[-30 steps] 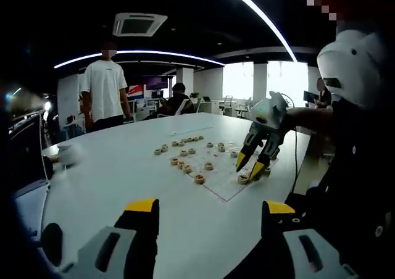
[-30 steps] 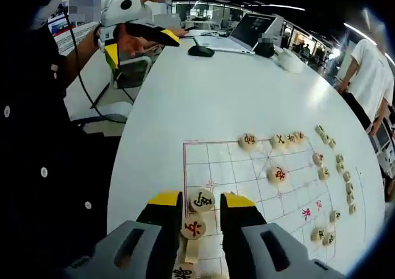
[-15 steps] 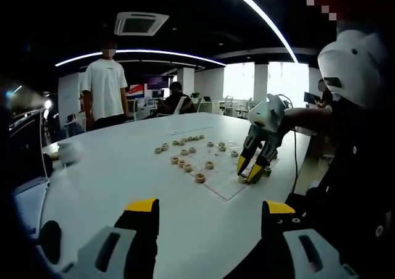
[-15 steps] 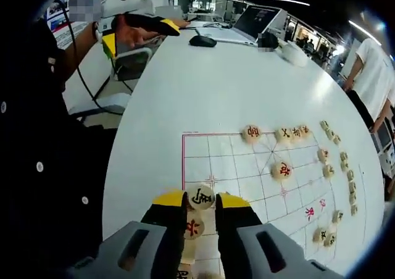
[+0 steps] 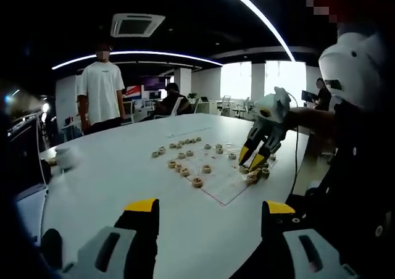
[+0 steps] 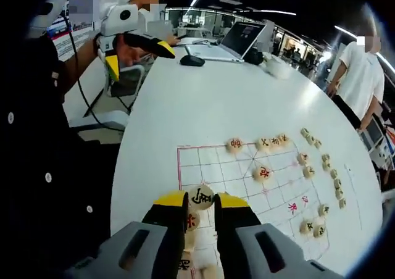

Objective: Pick up the chess pieces one by one and place each piece onto its starting position on the chessboard, setting the pieces on their correct points until all the chess pieces are arranged in the starting layout

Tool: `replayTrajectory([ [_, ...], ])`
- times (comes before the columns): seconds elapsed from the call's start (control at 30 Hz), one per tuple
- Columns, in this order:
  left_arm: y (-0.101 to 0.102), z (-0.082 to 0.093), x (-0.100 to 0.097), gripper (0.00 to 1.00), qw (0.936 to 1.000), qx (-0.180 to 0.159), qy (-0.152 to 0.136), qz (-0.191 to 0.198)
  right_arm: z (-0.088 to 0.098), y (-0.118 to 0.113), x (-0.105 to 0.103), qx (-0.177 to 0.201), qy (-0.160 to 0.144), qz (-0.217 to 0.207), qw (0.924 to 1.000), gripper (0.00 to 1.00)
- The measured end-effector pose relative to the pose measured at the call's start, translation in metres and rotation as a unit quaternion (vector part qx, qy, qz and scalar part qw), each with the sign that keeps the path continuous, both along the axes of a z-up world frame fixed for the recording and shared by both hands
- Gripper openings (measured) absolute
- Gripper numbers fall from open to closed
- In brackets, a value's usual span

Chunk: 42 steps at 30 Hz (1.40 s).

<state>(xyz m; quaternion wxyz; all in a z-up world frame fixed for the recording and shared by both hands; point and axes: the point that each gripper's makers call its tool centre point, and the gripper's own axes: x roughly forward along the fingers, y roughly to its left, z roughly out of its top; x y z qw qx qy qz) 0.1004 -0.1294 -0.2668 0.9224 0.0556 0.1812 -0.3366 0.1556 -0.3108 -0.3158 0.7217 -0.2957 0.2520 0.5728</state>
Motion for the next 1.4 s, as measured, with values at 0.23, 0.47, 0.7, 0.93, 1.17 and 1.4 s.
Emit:
replayTrajectory([
  [0.23,-0.014,0.004,0.008,0.68,0.9998,0.004,-0.002,-0.018,0.039,-0.047,0.005,0.063,-0.044,-0.079,0.9939,0.19],
  [0.47,-0.033,0.007,0.017,0.68,0.9991,0.01,-0.002,-0.042,0.057,-0.119,0.0,0.115,-0.074,-0.204,0.9693,0.19],
  [0.7,-0.046,0.012,0.023,0.68,0.9979,0.016,-0.001,-0.063,0.058,-0.162,-0.015,0.125,-0.086,-0.271,0.9506,0.19],
  [0.93,-0.053,0.014,0.022,0.68,0.9974,0.018,-0.003,-0.069,0.059,-0.185,0.016,0.123,-0.088,-0.284,0.9468,0.19],
  [1.17,-0.046,0.011,0.015,0.68,0.9985,0.02,0.004,-0.052,0.048,-0.202,0.073,0.097,-0.08,-0.273,0.9539,0.19],
  [1.4,-0.035,0.009,0.009,0.68,0.9995,0.017,0.007,-0.028,0.023,-0.199,0.13,0.062,-0.067,-0.261,0.9612,0.19],
])
